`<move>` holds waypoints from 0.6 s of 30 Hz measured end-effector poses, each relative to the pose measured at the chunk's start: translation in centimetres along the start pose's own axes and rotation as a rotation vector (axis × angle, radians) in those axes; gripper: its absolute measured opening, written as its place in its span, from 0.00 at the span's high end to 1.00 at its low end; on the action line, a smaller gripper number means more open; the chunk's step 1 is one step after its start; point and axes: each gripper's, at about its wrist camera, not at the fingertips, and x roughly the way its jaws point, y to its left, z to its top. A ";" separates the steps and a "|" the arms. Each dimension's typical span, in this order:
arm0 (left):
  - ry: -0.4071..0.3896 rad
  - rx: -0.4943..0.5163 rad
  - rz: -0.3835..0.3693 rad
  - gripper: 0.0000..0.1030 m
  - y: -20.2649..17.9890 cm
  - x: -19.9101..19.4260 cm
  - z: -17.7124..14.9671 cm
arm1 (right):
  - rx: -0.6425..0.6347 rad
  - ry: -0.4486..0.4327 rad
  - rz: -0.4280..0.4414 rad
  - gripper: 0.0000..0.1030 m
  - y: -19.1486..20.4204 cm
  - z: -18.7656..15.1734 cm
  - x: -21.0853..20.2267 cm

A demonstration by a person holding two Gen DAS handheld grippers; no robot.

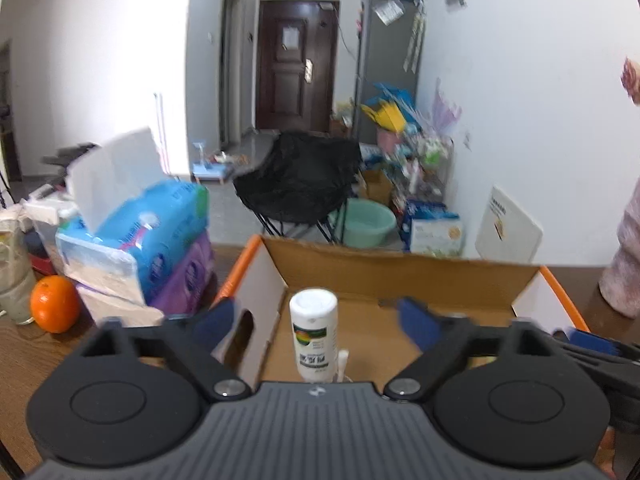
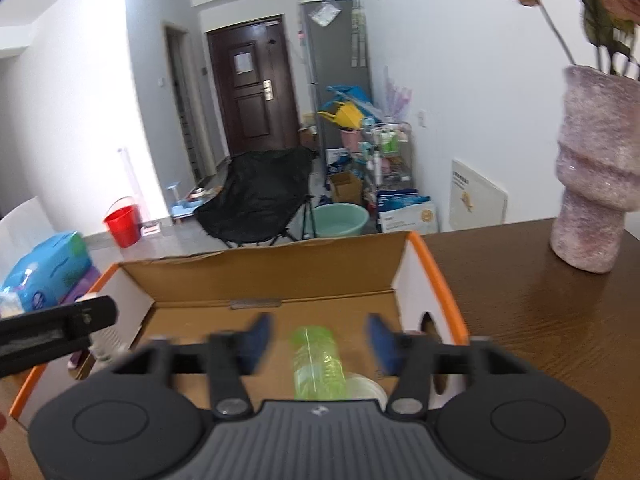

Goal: Organize rigid objects
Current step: 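Lower both held items into the red box and open both grippers, then withdraw both open grippers from the box back over the table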

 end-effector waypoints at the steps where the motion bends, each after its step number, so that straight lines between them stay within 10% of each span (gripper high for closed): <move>1: -0.005 0.012 0.006 0.07 0.0 -0.2 0.1 | 0.012 -0.012 -0.014 0.17 -0.2 0.0 -0.1; 18: 0.000 -0.010 0.019 0.00 1.3 -1.4 0.1 | 0.001 -0.016 -0.045 0.02 -0.9 -0.2 -1.1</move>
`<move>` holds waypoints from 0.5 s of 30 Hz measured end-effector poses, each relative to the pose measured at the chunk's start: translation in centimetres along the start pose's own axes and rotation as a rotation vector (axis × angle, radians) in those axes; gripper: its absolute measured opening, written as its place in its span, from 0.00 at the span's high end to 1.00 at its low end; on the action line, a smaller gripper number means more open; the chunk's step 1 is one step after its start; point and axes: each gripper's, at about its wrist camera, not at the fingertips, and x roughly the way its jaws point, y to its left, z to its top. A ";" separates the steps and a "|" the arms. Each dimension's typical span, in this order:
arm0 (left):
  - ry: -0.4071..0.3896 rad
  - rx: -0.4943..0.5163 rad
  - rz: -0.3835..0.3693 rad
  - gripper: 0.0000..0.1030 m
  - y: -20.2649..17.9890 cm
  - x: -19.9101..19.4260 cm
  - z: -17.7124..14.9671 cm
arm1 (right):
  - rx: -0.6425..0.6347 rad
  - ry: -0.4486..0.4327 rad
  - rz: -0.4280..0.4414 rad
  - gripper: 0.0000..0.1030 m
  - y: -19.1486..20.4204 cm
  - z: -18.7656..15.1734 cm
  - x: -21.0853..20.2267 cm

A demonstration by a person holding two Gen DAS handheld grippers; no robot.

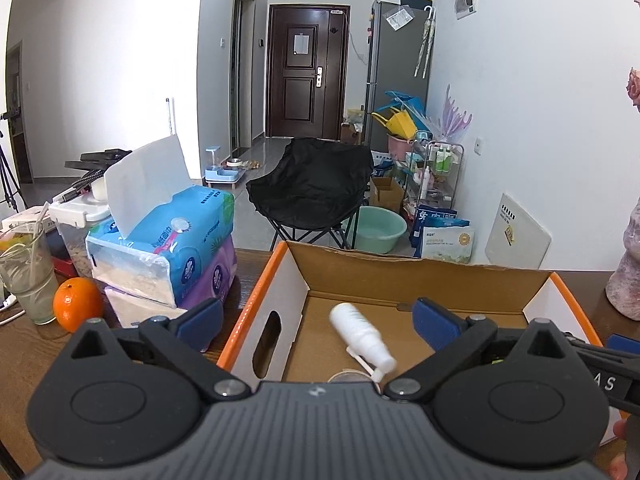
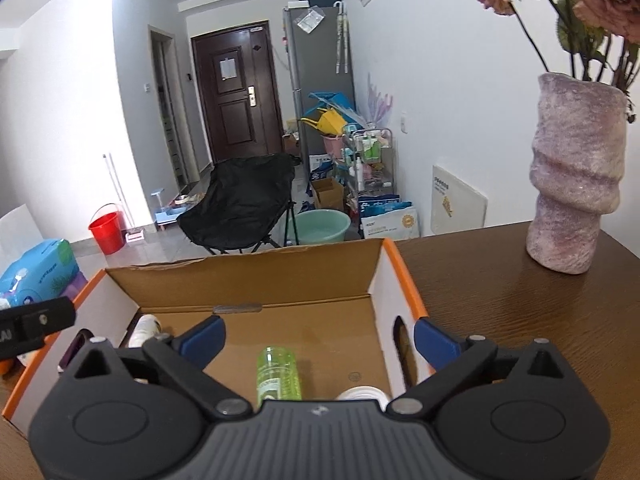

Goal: Organize rigid objects
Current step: 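Withdraw both open grippers from the box back over the table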

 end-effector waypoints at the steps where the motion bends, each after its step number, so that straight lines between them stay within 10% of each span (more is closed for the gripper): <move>1: -0.001 0.001 -0.001 0.00 -0.1 -0.1 -0.1 | 0.005 -0.001 0.000 0.02 -0.2 0.0 -0.1; 15: -0.002 0.012 -0.020 0.00 -0.1 -1.5 -0.6 | -0.011 -0.010 0.006 0.02 -1.3 -0.2 -1.4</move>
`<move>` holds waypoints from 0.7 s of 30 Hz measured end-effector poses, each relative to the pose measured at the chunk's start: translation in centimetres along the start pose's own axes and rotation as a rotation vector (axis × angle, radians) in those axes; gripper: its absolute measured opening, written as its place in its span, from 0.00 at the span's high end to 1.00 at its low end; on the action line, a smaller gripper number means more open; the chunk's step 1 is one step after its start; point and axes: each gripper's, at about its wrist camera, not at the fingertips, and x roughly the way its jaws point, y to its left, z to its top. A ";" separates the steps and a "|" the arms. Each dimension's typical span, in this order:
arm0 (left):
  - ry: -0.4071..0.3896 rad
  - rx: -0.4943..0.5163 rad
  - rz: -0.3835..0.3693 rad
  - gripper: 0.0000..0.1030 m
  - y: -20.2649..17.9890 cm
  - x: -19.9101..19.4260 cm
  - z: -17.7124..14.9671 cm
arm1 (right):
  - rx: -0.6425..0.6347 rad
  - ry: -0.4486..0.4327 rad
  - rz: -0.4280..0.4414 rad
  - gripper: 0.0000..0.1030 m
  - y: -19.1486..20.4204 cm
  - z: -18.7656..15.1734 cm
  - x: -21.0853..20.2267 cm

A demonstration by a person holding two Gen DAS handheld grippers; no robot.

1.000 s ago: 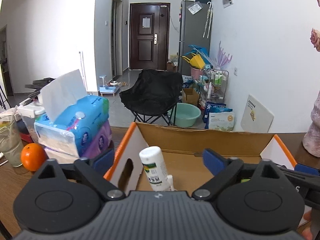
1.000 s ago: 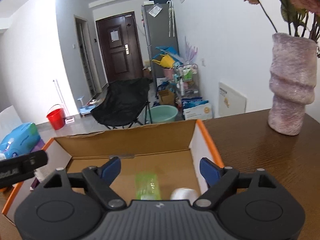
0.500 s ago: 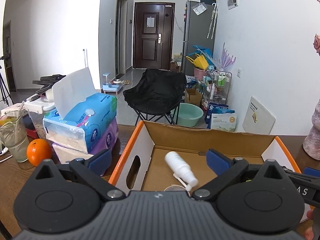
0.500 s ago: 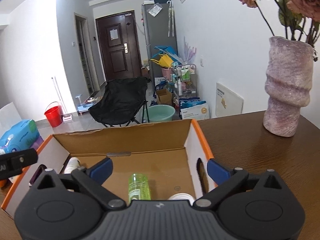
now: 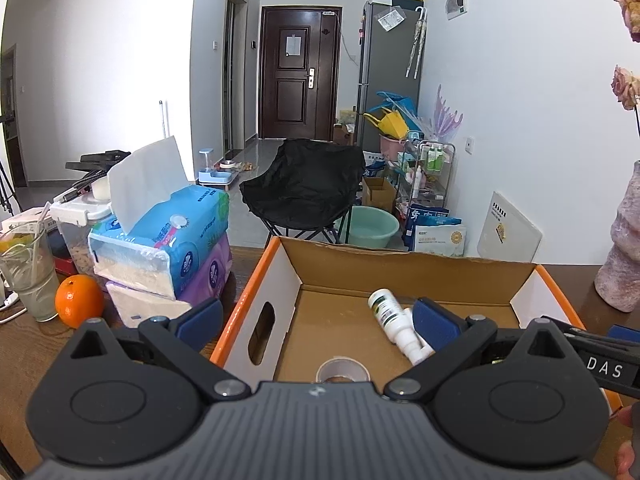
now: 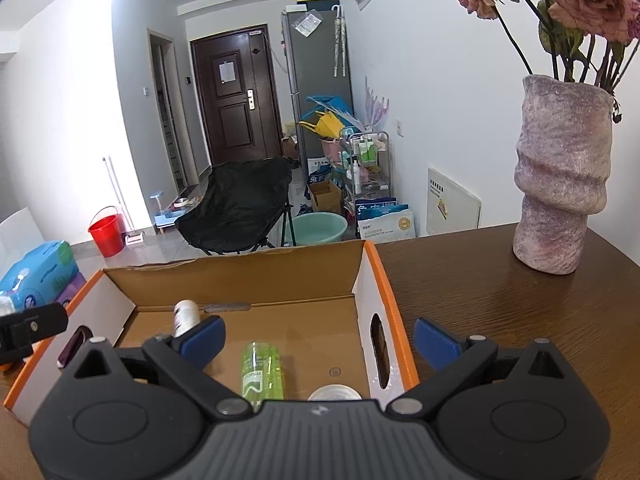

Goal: Organize rigid objects
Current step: 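Withdraw both open grippers from the box back over the table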

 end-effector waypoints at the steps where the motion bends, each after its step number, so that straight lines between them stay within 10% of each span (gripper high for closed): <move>1: 0.000 -0.001 0.000 0.00 0.1 -0.2 -0.1 | -0.004 -0.001 0.002 0.02 0.0 0.0 -0.2; 21: -0.017 0.003 -0.029 0.00 1.2 -7.3 -1.9 | -0.088 -0.050 0.036 0.00 -0.7 -2.0 -8.7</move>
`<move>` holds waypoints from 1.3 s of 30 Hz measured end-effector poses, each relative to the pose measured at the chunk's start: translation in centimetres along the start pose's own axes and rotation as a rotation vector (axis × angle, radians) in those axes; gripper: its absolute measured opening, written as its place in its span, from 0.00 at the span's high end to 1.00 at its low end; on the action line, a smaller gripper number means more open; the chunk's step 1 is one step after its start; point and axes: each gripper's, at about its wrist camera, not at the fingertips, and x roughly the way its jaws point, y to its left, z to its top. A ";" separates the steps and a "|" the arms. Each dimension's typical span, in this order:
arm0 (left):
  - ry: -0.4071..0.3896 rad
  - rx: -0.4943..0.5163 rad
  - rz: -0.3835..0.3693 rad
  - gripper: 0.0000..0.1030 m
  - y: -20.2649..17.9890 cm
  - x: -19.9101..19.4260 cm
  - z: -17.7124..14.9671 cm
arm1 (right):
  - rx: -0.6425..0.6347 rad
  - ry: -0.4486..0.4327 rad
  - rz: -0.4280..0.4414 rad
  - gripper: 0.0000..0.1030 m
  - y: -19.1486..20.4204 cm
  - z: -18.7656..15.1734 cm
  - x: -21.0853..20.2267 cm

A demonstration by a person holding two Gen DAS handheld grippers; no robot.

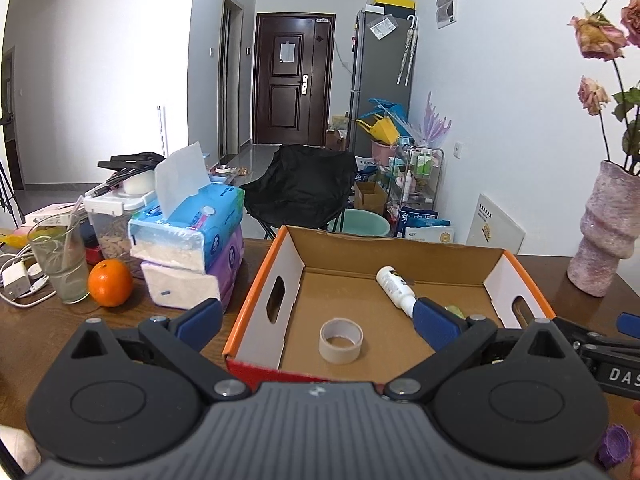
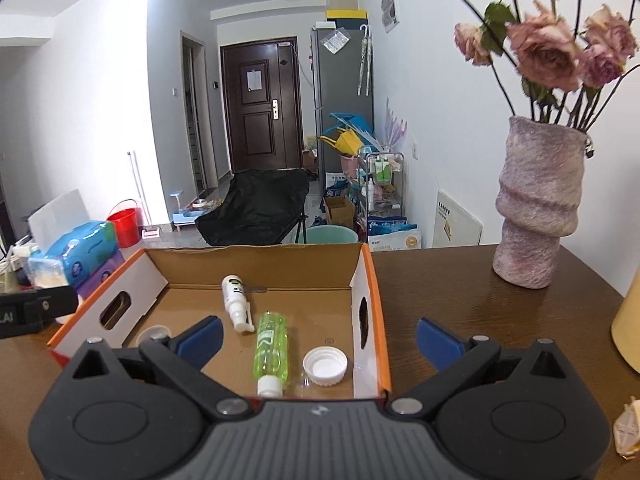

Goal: Organize rigid objects
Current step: 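Withdraw both open grippers from the box back over the table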

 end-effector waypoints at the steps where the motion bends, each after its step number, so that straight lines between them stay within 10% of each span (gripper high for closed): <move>1: 0.001 0.000 -0.001 0.00 0.1 -0.4 -0.1 | -0.001 -0.005 0.001 0.00 -0.2 -0.1 -0.6; 39: 0.025 -0.018 -0.006 0.00 2.2 -18.3 -9.4 | 0.010 -0.033 -0.068 0.00 -5.9 -9.2 -19.4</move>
